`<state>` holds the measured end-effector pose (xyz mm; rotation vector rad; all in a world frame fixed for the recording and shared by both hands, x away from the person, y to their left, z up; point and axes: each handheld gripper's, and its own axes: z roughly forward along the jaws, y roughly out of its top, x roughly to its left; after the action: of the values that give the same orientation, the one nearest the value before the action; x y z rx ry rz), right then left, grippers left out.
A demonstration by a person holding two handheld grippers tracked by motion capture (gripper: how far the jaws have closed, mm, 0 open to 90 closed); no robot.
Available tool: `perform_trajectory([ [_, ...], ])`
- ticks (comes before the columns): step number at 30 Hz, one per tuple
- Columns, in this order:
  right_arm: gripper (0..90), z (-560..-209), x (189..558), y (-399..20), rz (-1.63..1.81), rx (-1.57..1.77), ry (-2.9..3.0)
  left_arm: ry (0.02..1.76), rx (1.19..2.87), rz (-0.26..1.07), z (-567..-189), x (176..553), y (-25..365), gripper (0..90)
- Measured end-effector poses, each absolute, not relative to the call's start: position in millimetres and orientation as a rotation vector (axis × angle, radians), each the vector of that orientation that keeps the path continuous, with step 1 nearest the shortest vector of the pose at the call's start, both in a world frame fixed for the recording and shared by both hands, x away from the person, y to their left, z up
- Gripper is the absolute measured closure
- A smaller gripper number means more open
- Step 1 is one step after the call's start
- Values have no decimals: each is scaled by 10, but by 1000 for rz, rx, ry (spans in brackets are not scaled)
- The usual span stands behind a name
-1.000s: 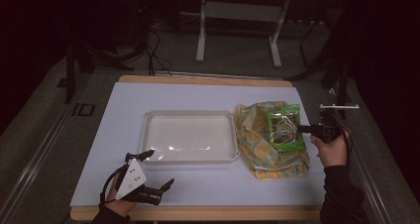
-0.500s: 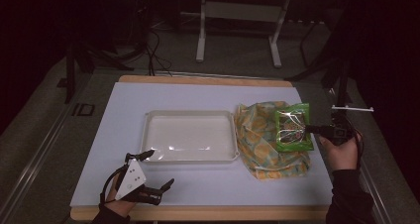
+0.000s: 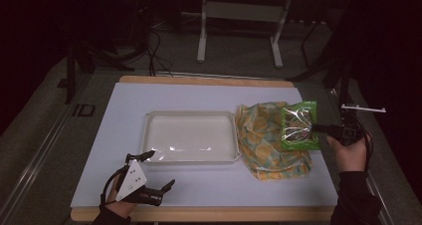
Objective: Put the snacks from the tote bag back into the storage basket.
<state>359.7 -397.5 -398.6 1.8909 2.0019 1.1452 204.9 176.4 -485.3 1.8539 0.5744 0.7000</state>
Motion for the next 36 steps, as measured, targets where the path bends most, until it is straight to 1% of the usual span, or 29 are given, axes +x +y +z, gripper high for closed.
perform_trajectory([
  [9, 891, -3820, 3606, -3931, 1188, 1854, 1991, 576, 1853, 702, -4852, 2048, 1765, 3],
  [24, 891, -3492, 3628, -3743, 1236, 1780, 1992, 570, 1850, 705, -4850, 2044, 1764, 3],
  [36, 891, -3385, 3685, -3487, 1262, 1723, 2041, 568, 1851, 705, -4849, 2042, 1762, 3],
])
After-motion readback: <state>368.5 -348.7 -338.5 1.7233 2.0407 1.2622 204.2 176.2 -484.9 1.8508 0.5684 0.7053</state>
